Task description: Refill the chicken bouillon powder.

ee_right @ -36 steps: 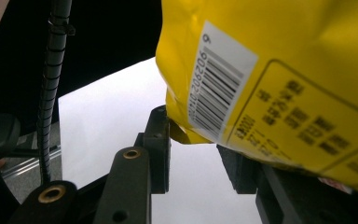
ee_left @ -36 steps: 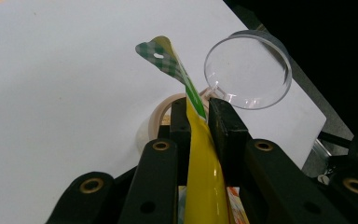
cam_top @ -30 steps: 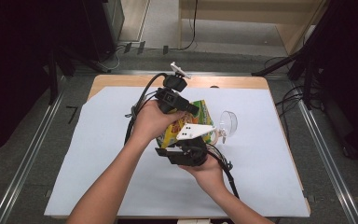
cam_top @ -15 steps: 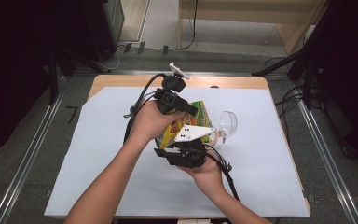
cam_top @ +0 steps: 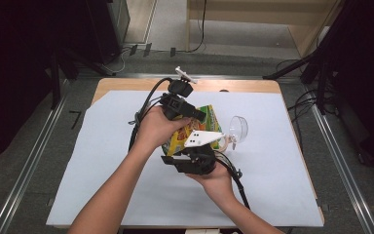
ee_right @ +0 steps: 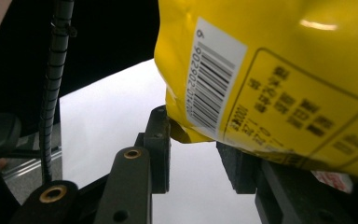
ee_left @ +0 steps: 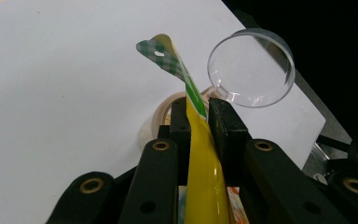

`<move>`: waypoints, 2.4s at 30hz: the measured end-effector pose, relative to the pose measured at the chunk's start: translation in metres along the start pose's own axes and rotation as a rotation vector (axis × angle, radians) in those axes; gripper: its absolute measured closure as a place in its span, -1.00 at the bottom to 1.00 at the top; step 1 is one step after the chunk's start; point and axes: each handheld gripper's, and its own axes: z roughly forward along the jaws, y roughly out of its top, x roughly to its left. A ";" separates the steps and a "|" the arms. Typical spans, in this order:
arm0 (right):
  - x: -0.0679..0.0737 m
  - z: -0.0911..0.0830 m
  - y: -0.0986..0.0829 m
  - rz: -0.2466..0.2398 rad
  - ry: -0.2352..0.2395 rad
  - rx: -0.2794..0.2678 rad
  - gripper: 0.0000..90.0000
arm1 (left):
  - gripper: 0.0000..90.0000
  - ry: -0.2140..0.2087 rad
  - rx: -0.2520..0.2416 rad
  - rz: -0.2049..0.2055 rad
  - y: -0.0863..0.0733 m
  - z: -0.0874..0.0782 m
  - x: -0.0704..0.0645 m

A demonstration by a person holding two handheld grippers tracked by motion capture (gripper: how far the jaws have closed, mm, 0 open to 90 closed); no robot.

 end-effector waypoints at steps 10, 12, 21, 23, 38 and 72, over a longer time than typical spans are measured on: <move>0.000 0.000 0.000 -0.006 -0.009 -0.003 0.50 | 0.78 0.000 -0.007 0.006 0.000 0.000 0.000; 0.001 0.000 0.000 -0.008 -0.008 -0.004 0.50 | 0.78 0.002 -0.005 0.009 0.000 0.000 -0.001; 0.002 0.000 0.000 -0.013 -0.010 -0.017 0.51 | 0.82 0.013 -0.010 0.043 0.000 -0.003 -0.005; 0.002 -0.001 0.000 -0.020 -0.012 -0.018 0.51 | 0.83 0.012 -0.019 0.045 0.000 -0.005 -0.006; 0.000 -0.001 0.001 -0.020 -0.010 -0.011 0.52 | 0.82 0.023 -0.022 0.039 0.001 -0.003 -0.004; -0.003 -0.001 0.010 0.022 0.014 0.003 0.53 | 0.78 0.031 -0.005 0.021 0.007 -0.002 0.001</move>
